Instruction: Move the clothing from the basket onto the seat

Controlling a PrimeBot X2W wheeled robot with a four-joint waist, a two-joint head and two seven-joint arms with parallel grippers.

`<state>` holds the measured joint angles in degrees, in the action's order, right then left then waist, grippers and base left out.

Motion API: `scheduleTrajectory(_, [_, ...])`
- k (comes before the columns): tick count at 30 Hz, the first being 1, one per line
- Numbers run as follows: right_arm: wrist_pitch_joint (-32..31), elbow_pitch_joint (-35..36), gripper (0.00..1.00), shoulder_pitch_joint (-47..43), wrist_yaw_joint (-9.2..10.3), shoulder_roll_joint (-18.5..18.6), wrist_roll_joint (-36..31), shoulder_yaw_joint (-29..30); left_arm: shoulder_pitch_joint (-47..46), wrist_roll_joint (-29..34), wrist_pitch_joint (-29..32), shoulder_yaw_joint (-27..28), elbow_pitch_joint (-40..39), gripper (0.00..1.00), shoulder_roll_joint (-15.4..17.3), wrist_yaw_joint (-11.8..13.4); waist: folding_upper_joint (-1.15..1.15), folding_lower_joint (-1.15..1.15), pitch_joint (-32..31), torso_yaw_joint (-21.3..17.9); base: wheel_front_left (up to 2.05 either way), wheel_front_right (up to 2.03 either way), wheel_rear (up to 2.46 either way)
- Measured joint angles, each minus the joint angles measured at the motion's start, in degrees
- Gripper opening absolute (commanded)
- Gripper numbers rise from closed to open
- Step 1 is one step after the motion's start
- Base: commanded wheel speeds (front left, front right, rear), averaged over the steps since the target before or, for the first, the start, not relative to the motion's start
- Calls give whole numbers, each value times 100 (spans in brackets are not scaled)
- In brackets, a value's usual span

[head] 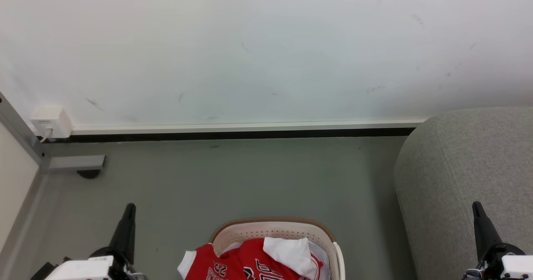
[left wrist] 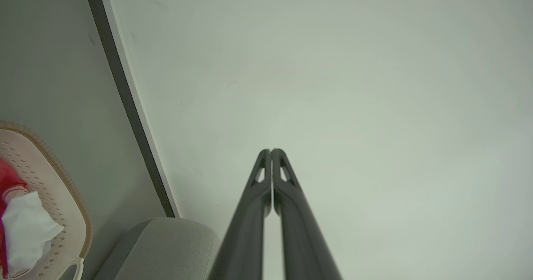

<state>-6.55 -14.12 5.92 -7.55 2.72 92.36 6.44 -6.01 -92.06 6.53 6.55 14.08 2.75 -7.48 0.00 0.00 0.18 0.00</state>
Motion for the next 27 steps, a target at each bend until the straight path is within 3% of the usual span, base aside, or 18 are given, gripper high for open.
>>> scheduleTrajectory(27, [1, 0, 0, 0, 0, 0, 0, 0, 0, 0, 0, 0, 0, 0, 0, 0, 0, 0, 0, 0, 0, 0, 0])
